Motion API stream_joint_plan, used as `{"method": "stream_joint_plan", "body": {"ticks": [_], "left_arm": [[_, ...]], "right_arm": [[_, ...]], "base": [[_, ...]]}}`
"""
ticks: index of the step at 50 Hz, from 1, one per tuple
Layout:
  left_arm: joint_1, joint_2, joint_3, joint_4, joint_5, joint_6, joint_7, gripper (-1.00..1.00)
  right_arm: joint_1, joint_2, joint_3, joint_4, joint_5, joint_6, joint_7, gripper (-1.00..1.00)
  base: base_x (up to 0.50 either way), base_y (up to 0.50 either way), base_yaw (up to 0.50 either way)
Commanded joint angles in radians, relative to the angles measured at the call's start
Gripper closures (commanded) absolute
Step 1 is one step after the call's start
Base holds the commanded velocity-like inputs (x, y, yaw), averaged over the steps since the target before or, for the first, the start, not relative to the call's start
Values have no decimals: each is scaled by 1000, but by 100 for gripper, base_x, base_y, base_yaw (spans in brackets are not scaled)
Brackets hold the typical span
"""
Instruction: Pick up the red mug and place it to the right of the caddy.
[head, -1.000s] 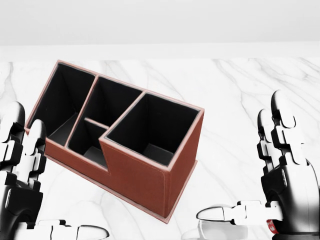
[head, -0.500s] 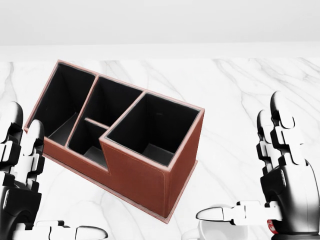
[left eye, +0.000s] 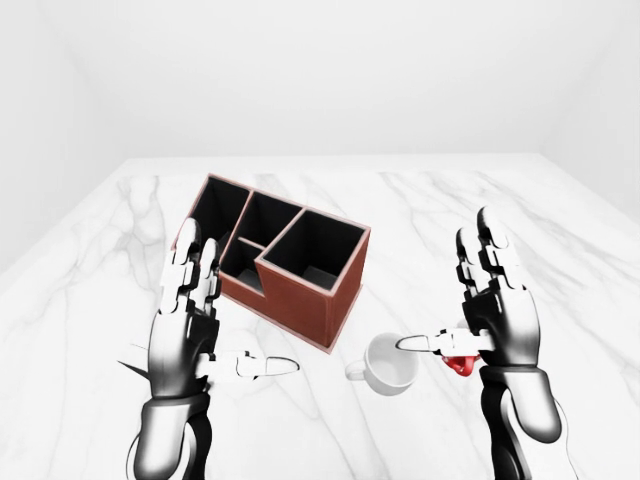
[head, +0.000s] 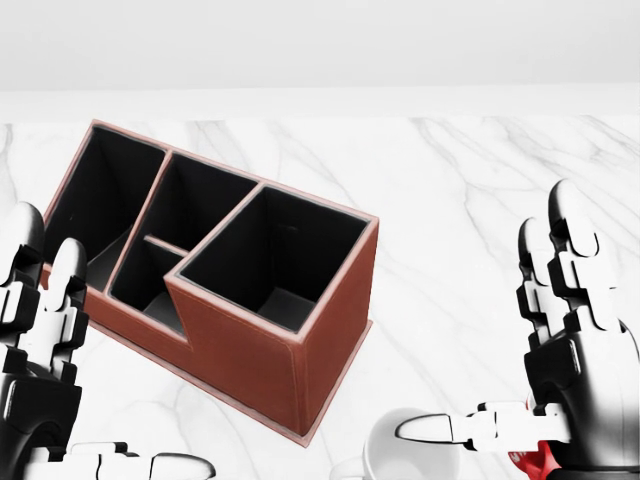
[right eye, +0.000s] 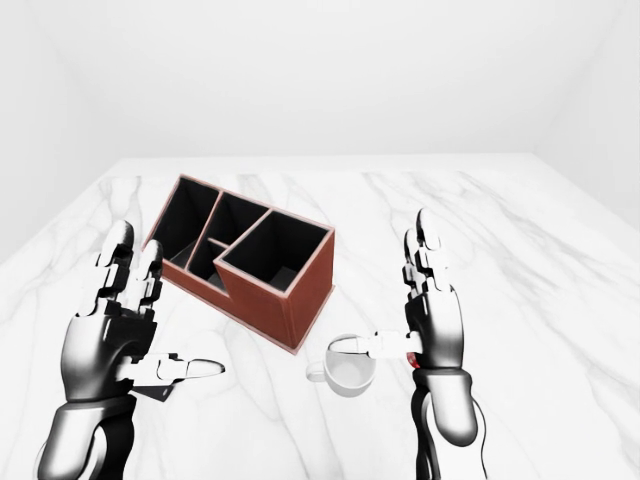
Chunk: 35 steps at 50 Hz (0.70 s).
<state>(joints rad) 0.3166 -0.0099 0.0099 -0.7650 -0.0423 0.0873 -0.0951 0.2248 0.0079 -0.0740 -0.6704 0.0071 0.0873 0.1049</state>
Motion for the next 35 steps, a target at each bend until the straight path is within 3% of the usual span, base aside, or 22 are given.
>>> {"method": "stream_joint_plan", "body": {"ticks": [1, 9, 13, 17, 19, 28, 35], "left_arm": [[2, 1, -2, -4, 2, 0, 2, -100], [1, 3, 4, -6, -3, 0, 0, -100], [-9, -1, 18, 10, -7, 0, -6, -100], [-17, -1, -1, 38, 5, 0, 1, -100], [-15, 1, -4, 36, 6, 0, 3, -100], [-7, 3, -3, 17, -2, 0, 0, -100], [-6, 3, -6, 22, -2, 0, 1, -100]], "right_arm": [[0, 0, -3, -6, 4, 0, -3, -100], [25, 11, -28, -60, 69, 0, 17, -100], [39, -6, -107, -33, 89, 0, 72, -100], [14, -5, -242, -111, 195, 0, 140, -100], [8, -10, -260, -117, 153, 0, 150, -100], [-140, -118, -427, -194, 141, 0, 249, -100], [-192, -180, -464, -130, 79, 0, 308, -100]], "base": [[0, 0, 0], [0, 0, 0], [0, 0, 0], [0, 0, 0], [0, 0, 0], [0, 0, 0], [0, 0, 0]]}}
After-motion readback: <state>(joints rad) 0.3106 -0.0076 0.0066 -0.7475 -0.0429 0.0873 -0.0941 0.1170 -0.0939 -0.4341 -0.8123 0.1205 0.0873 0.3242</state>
